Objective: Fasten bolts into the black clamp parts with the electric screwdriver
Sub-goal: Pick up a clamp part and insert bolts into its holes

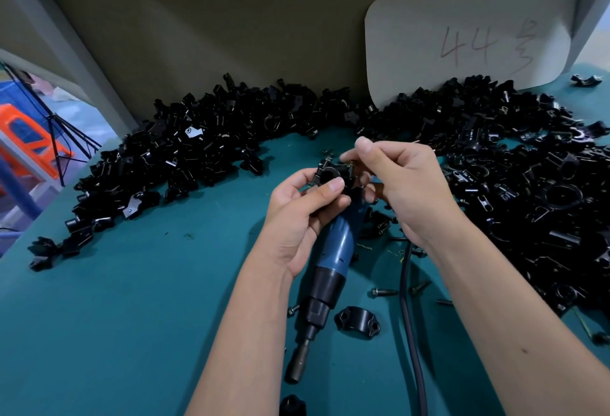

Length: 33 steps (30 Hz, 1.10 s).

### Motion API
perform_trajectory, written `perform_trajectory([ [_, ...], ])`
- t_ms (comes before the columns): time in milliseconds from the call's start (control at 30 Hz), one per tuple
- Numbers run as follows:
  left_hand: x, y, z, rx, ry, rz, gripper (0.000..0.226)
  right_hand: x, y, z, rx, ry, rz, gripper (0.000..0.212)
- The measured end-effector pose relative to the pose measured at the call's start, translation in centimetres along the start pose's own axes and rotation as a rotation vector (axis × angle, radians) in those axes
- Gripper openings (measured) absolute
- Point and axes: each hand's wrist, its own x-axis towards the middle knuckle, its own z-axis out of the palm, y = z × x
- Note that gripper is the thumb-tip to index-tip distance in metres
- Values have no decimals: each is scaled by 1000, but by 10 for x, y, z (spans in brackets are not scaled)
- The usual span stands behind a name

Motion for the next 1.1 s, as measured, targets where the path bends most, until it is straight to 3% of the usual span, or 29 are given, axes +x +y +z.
perform_trajectory([
  [133,-1,1,-2,-89,15,-37,49,0,-1,-2,37,-103,33,15],
  [233,-1,0,-4,-93,3,-45,42,1,0,-3,16,-61,55,6],
  [367,0,1,-4,-66,-9,-46,45,0,3,-3,29,-48,95,12],
  [533,0,1,-3,-88,-45,-30,34,-4,2,1,214,-178,98,19],
  [733,-3,3,0,-64,-86,-4,25,-2,3,9,177,-72,89,18],
  [867,0,3,5,-5,-1,44,15,-3,5,16,173,-44,31,12],
  [1000,2,2,2,24,60,56,9,-3,11,18,43,47,-9,15],
  [1100,3,2,1,21,57,49,8,-2,8,15,-88,10,-83,14],
])
